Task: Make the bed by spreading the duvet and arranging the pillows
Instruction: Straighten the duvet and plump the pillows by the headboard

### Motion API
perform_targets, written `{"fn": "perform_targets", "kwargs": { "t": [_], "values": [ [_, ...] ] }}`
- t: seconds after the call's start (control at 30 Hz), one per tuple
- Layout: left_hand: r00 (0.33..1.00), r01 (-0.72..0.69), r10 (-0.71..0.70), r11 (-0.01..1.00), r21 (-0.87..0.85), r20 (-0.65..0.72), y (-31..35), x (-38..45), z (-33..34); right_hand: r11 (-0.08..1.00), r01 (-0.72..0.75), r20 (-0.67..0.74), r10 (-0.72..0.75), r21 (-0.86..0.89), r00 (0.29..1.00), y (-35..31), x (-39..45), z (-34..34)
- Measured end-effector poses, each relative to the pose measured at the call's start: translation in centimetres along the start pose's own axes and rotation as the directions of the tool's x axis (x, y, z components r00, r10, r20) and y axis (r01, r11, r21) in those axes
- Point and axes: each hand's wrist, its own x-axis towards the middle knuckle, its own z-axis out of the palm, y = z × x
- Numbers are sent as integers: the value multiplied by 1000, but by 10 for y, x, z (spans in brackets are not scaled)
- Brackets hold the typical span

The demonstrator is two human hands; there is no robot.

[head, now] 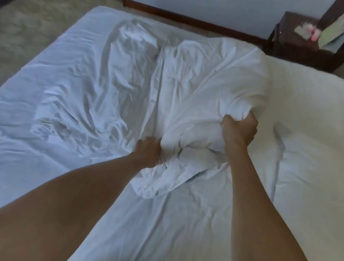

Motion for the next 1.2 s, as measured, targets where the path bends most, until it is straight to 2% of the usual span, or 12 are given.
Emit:
{"fn": "perform_targets", "kwargs": {
  "t": [0.07, 0.1, 0.23, 0.37, 0.47, 0.63, 0.73, 0.83, 0.9, 1.0, 1.1, 1.2],
  "values": [
    [993, 8, 5, 993, 114, -114, -48, -2, -17, 996, 81, 14, -80, -30, 997, -47, -29, 34],
    [991, 16, -3, 996, 92, -133, -72, -2, -25, 991, 129, 16, -129, -42, 992, -69, -45, 52],
    [993, 28, -45, 988, -153, -105, -169, 0, -66, 956, 268, 77, -260, -116, 963, -147, -113, 140],
    [996, -83, 87, 956, -280, 0, -278, 6, -90, 907, 363, 222, -318, -211, 922, -201, -180, 247],
    [994, -79, 102, 933, -352, 48, -352, 5, -107, 871, 424, 352, -327, -247, 877, -227, -227, 329],
    [981, -133, 41, 856, -500, -191, -453, 2, -127, 810, 494, 598, -234, -316, 766, -236, -281, 449],
    [968, -199, 62, 775, -599, -242, -484, -3, -122, 800, 493, 642, -183, -343, 745, -231, -296, 495],
    [946, -184, -62, 705, -685, -318, -487, 1, -113, 828, 457, 657, -149, -326, 739, -220, -299, 518],
    [950, -112, -106, 764, -635, -295, -479, 1, -112, 843, 427, 669, -113, -327, 735, -214, -295, 519],
    [923, 4, -105, 965, -264, -371, -456, 0, -120, 850, 399, 658, -85, -344, 749, -206, -286, 507],
    [927, 43, -58, 998, -49, -371, -441, 2, -121, 856, 380, 621, -91, -351, 779, -201, -270, 482],
    [941, 65, -72, 997, -33, -330, -442, 6, -116, 899, 345, 603, -122, -269, 789, -194, -247, 450]
  ]
}}
